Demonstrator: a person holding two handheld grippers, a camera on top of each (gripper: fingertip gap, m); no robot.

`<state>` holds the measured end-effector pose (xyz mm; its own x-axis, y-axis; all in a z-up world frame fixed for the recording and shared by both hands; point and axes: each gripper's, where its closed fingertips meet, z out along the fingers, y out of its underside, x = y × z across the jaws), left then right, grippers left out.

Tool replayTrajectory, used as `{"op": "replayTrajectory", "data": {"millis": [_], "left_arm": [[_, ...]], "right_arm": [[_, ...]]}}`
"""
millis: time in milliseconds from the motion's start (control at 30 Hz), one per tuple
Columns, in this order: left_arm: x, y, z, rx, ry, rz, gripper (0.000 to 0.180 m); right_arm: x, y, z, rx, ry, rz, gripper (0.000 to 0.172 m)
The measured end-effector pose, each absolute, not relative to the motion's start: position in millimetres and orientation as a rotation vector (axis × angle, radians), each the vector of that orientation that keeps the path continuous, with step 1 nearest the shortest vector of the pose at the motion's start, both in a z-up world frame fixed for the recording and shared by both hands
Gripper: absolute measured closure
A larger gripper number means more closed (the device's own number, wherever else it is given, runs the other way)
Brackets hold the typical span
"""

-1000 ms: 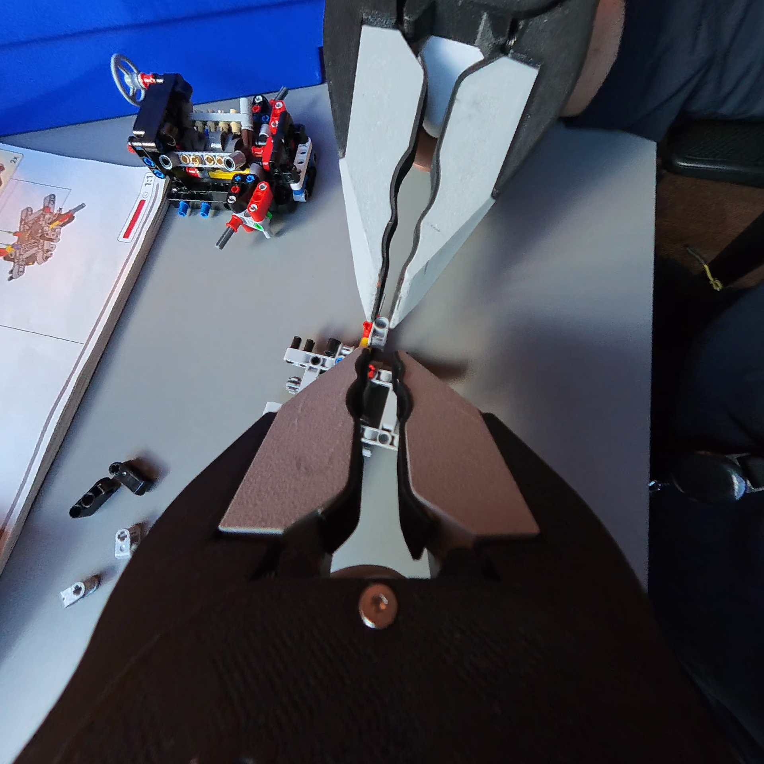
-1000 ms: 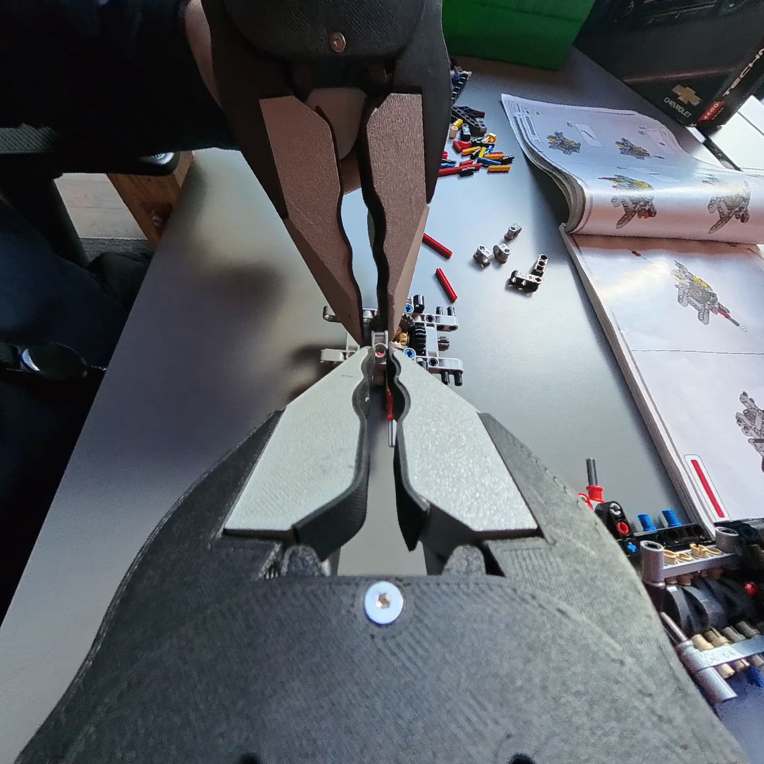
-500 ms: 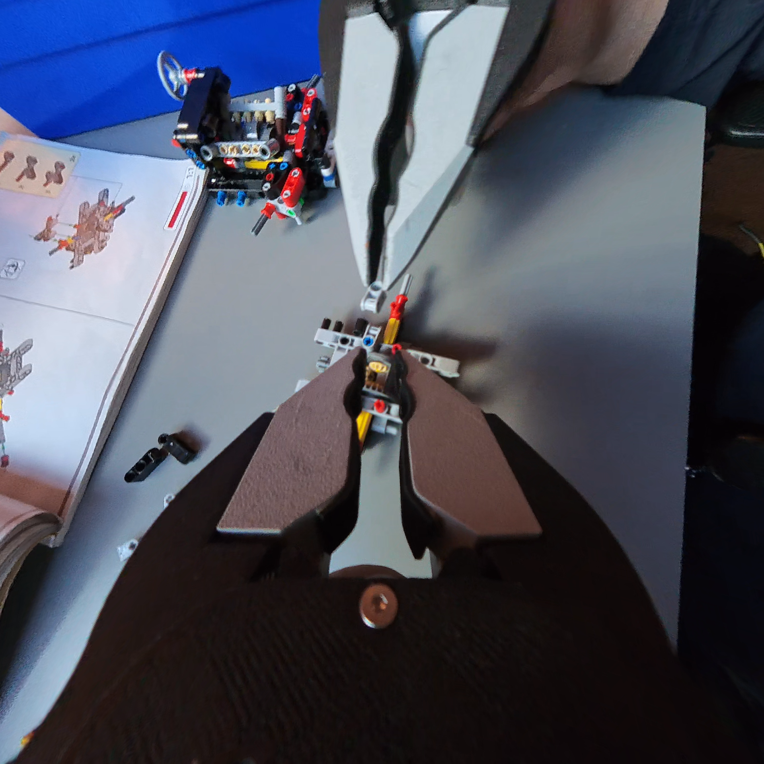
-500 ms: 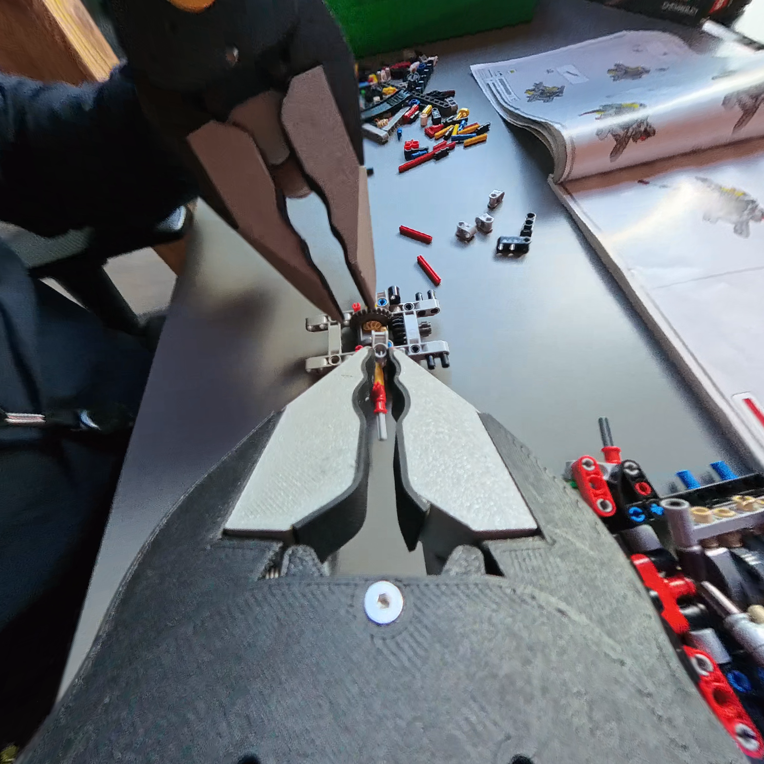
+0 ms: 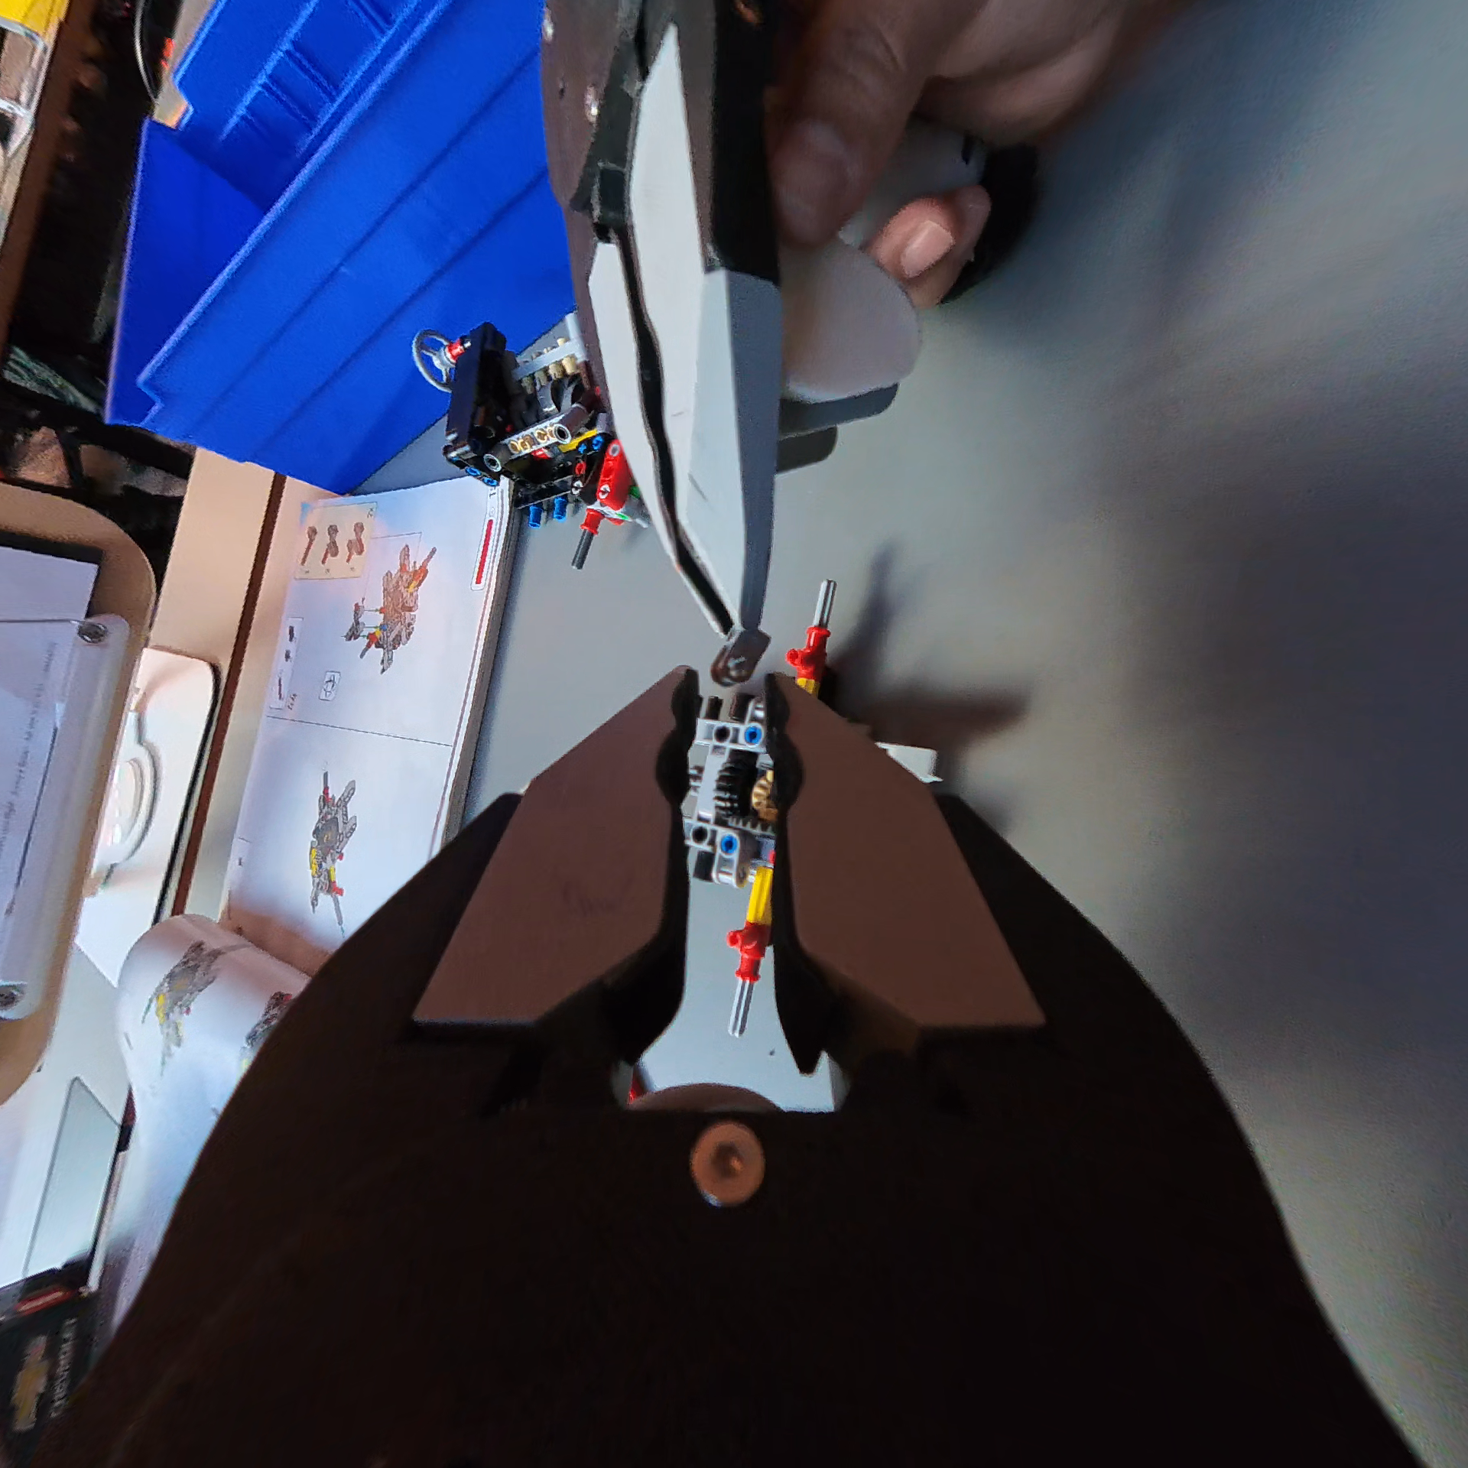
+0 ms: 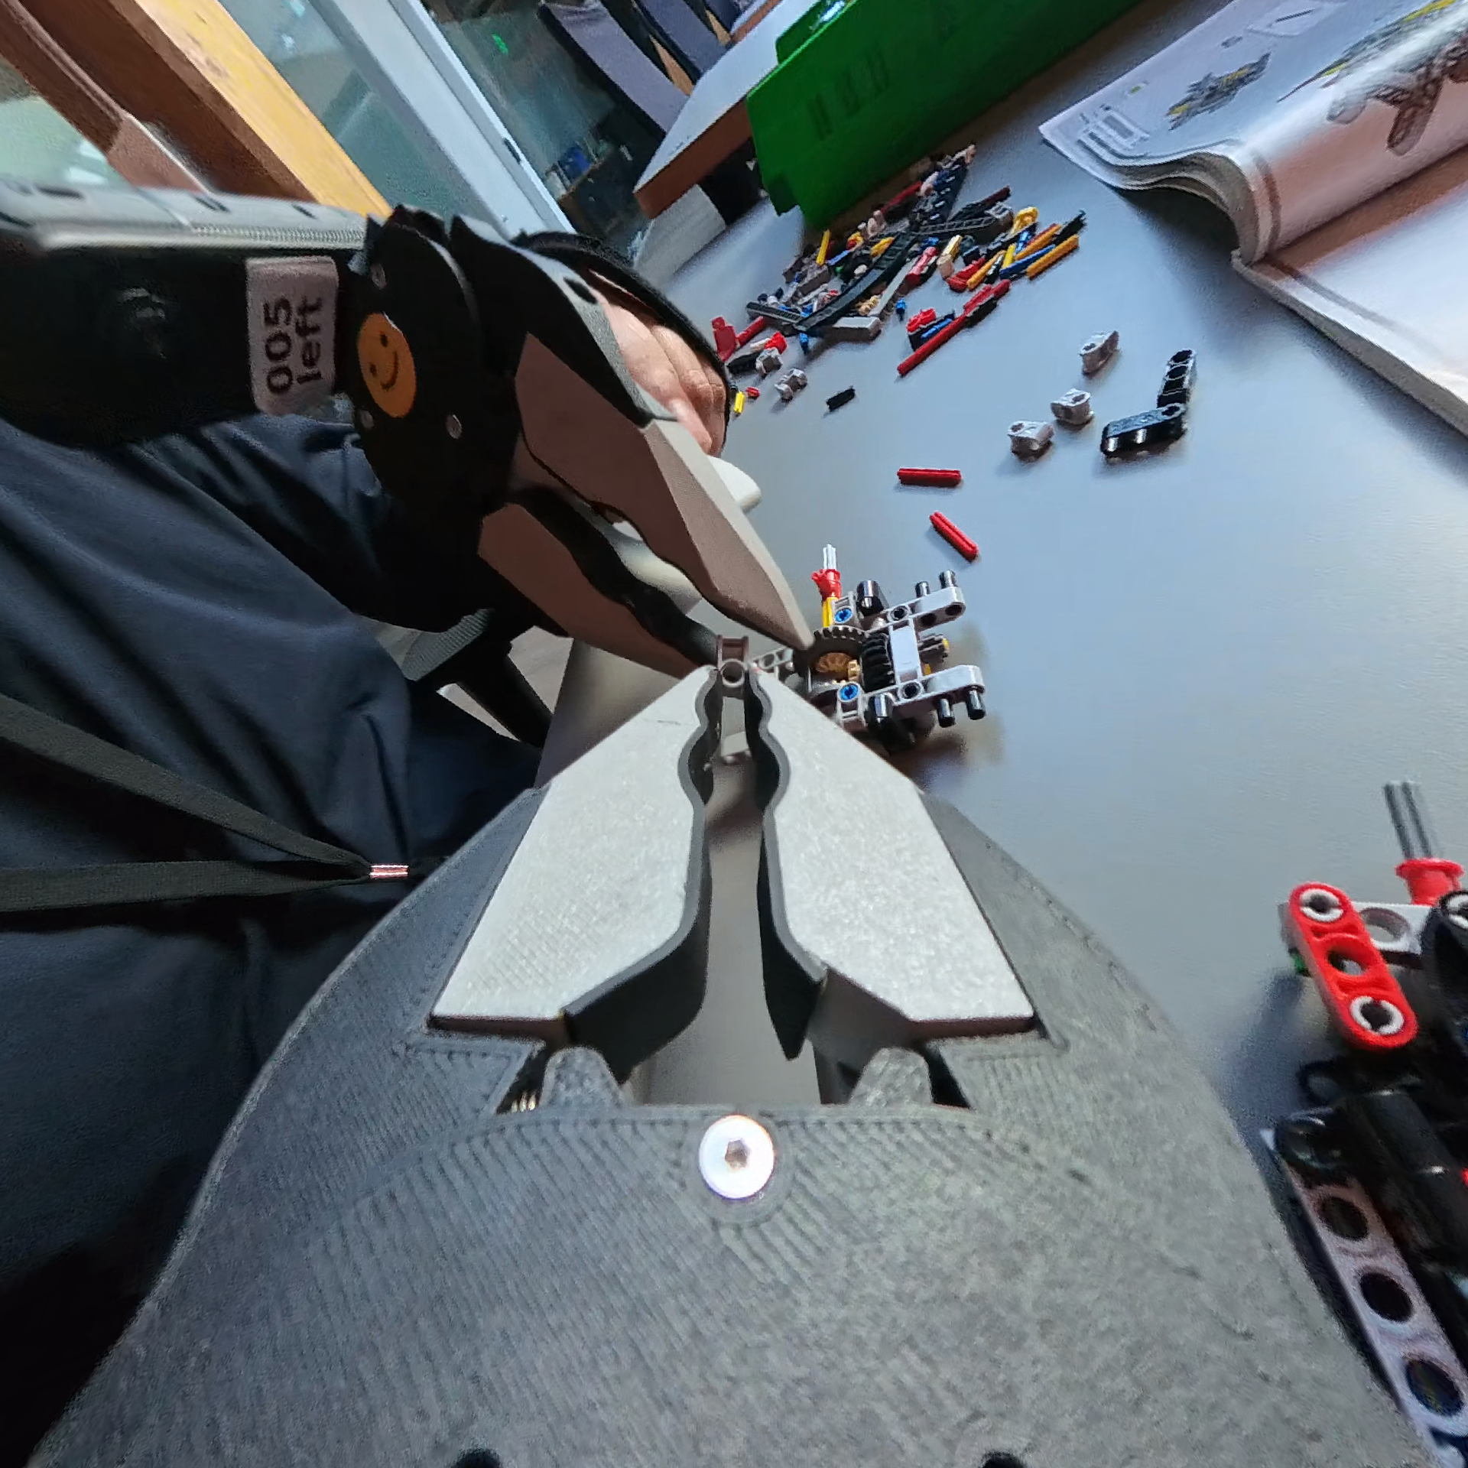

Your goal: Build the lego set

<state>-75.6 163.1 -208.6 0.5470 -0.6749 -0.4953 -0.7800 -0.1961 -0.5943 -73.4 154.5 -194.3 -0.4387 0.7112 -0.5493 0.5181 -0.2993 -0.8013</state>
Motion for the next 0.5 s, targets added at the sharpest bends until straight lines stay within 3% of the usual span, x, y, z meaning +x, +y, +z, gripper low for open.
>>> {"op": "replayTrajectory", "data": {"millis": [233,500], "left_arm": [[-75,163,-210,-1.899,1.206,0.2,0.174],[-81,153,-211,-2.068,1.026,-0.19,0.165]], "right_arm": [[-73,155,-197,-1.566,-1.769,1.804,0.169],[-74,162,-195,-1.517,-1.764,1.699,0.17]]}}
